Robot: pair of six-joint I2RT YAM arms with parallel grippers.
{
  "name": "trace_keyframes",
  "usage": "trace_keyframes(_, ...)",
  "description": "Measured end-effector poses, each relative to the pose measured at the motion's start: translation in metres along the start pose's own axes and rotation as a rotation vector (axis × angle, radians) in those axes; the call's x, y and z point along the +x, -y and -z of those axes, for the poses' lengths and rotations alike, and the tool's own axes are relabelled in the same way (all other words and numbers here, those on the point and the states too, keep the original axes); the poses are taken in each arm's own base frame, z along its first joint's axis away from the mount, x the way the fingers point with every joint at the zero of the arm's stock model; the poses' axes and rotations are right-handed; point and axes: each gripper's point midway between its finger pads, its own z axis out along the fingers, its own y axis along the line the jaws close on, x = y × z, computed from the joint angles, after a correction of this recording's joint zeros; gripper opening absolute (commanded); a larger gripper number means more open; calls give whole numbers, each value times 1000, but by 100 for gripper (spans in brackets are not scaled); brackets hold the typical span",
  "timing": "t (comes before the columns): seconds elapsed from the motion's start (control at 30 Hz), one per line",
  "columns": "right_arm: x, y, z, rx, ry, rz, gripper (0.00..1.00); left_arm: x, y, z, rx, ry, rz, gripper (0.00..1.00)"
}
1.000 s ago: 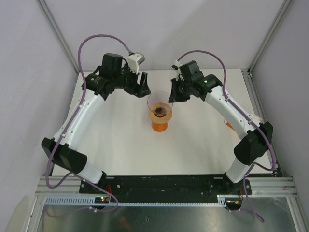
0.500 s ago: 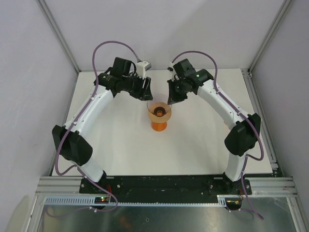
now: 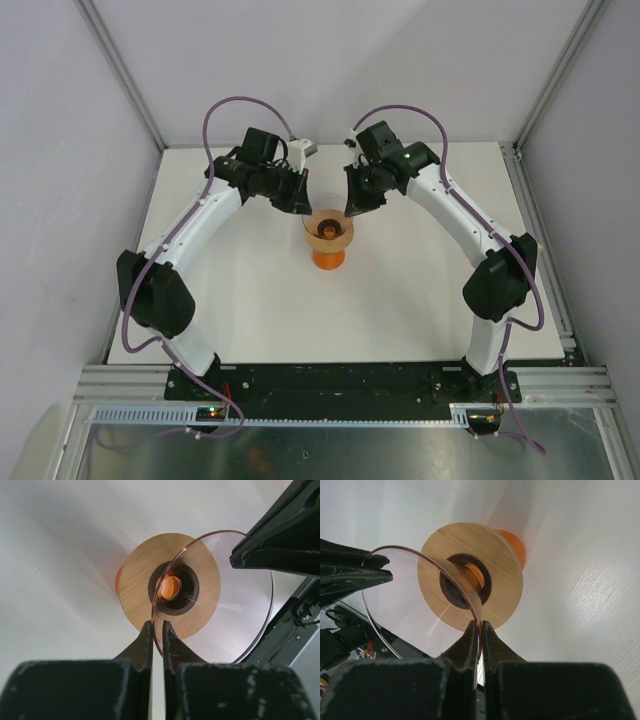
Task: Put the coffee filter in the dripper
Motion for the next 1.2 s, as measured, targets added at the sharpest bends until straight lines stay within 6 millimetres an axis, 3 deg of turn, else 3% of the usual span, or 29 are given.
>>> trace_keyframes(1.2,-9,10,-15,-79,38,-80,0,-10,-22,-30,26,93,12,0)
